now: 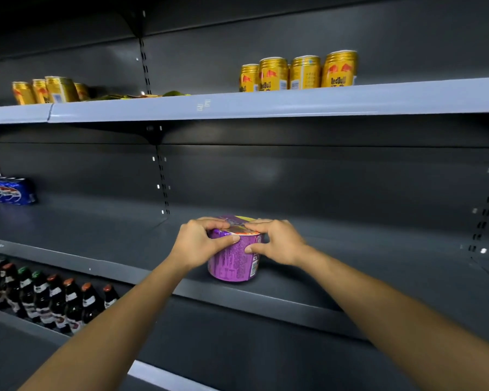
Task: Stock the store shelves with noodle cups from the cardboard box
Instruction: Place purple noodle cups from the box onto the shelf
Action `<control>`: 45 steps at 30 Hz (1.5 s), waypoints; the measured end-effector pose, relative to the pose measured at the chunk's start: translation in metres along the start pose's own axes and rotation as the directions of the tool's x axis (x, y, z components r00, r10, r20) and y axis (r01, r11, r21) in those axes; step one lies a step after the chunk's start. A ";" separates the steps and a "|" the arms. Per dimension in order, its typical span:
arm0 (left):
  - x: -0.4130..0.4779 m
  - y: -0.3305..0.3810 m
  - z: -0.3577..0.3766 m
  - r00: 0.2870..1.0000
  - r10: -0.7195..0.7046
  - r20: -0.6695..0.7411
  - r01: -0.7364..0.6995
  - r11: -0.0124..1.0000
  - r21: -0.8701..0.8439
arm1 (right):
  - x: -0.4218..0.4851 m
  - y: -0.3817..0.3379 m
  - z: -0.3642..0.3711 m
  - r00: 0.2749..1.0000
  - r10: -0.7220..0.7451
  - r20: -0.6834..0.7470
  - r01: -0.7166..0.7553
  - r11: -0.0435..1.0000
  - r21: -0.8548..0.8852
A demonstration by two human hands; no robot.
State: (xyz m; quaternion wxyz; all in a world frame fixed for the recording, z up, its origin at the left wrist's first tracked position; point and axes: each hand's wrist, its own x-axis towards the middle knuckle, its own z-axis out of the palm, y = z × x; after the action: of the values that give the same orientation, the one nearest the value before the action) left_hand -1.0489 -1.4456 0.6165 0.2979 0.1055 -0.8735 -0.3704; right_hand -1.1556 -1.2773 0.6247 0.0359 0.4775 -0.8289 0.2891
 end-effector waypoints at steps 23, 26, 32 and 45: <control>0.078 -0.106 -0.017 0.990 0.006 0.138 -0.027 0.989 0.147 | 0.107 0.017 0.076 0.999 0.041 0.015 -0.037 0.982 -0.185; 0.083 -0.114 -0.020 0.991 -0.007 0.137 -0.010 0.992 0.124 | 0.115 0.019 0.076 0.998 0.029 0.050 -0.020 0.983 -0.183; 0.092 -0.117 -0.023 0.989 -0.084 0.120 0.076 0.995 0.065 | 0.127 0.033 0.070 0.991 0.070 0.116 -0.045 0.978 -0.205; 0.119 -0.126 -0.020 0.986 -0.075 -0.148 0.122 0.932 0.342 | 0.121 0.031 0.042 0.995 -0.099 0.010 0.099 0.995 -0.021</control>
State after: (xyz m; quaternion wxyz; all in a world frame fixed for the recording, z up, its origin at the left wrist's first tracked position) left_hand -1.1370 -1.5939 0.5906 0.3129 0.2249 -0.8972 -0.2156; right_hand -1.2374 -1.3803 0.6165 0.0518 0.5188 -0.8074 0.2760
